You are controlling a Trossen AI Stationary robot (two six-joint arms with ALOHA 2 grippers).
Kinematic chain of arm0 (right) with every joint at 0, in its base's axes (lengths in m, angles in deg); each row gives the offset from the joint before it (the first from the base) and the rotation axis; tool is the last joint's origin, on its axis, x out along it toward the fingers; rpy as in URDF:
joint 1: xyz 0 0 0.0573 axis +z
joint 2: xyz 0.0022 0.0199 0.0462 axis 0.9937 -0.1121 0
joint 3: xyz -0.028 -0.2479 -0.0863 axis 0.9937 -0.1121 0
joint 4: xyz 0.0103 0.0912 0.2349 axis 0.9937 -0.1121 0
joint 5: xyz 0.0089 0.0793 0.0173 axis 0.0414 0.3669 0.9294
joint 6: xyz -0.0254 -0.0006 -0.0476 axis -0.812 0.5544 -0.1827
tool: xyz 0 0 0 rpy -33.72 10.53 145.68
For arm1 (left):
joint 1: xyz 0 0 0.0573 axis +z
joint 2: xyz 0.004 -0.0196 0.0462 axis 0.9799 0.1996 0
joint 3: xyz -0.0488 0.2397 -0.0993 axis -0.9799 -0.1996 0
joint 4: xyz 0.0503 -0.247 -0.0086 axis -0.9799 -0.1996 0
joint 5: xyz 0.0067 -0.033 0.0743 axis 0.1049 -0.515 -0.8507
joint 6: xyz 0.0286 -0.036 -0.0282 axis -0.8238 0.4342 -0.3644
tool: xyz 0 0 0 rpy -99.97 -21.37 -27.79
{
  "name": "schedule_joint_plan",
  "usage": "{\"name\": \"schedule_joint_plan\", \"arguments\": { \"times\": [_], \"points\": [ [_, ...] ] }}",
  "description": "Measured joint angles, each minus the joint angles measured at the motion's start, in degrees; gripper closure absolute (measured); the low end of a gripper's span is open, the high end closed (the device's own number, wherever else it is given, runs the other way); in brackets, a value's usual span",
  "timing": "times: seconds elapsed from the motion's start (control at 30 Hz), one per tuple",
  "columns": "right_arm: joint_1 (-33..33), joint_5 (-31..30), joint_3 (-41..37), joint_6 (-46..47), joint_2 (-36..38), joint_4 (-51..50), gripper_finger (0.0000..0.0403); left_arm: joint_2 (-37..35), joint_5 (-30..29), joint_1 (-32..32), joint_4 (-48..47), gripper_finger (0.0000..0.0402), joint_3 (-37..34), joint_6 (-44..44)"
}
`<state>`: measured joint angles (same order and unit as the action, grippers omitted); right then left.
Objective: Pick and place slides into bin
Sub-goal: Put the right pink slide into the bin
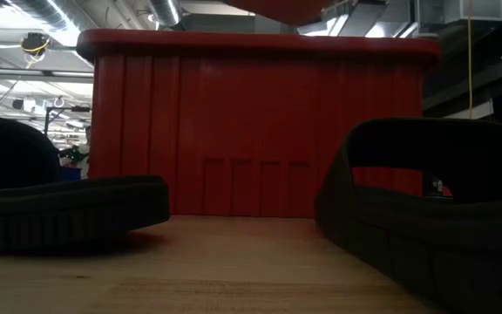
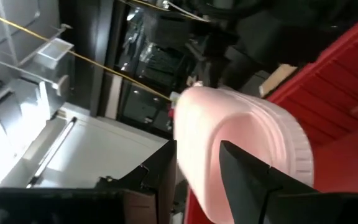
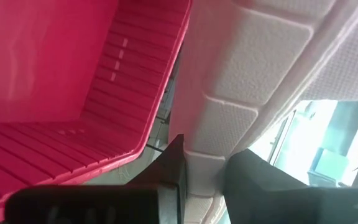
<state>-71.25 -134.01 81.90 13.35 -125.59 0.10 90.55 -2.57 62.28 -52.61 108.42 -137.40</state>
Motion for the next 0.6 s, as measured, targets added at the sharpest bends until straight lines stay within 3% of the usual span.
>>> {"name": "schedule_joint_plan", "arguments": {
  "times": [0.6],
  "points": [
    [1.13,-0.17,0.0,0.02,0.22,2.27,0.0331,0.2,0.21,1.91,-2.82,0.0286,-0.02,1.73]
  ]
}}
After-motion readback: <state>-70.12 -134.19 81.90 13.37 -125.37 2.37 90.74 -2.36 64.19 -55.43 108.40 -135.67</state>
